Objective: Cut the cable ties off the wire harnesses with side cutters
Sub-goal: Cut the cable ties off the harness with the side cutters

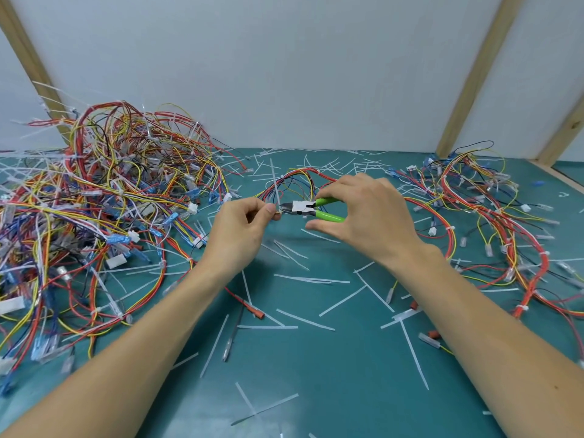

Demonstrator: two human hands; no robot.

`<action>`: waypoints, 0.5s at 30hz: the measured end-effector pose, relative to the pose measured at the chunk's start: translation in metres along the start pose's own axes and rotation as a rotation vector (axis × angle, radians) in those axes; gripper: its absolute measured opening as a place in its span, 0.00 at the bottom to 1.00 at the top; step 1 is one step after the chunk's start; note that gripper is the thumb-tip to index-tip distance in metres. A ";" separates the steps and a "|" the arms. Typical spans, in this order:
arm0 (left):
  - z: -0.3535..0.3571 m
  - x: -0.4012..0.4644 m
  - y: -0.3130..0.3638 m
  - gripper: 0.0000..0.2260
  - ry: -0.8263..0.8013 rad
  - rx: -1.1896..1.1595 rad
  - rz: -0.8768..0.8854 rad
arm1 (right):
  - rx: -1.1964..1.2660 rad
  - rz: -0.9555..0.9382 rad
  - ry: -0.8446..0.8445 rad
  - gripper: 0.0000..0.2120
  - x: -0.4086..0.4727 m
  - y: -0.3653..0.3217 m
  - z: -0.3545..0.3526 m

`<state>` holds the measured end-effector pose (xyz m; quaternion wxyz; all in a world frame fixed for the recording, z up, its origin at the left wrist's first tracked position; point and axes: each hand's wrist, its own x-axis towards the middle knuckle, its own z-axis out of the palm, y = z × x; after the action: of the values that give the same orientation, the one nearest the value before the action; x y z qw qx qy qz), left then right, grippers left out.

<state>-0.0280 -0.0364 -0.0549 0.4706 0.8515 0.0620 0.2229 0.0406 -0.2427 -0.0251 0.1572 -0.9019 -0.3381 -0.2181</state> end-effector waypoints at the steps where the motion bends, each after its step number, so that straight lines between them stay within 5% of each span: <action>1: 0.000 0.000 0.000 0.12 0.001 0.005 0.005 | 0.000 0.000 -0.002 0.23 0.000 0.000 0.000; 15: 0.002 -0.002 0.003 0.11 0.005 0.029 0.034 | 0.043 0.028 -0.011 0.21 -0.001 0.001 0.003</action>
<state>-0.0297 -0.0402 -0.0539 0.4542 0.8586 0.0522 0.2321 0.0416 -0.2427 -0.0280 0.1778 -0.9041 -0.3310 -0.2034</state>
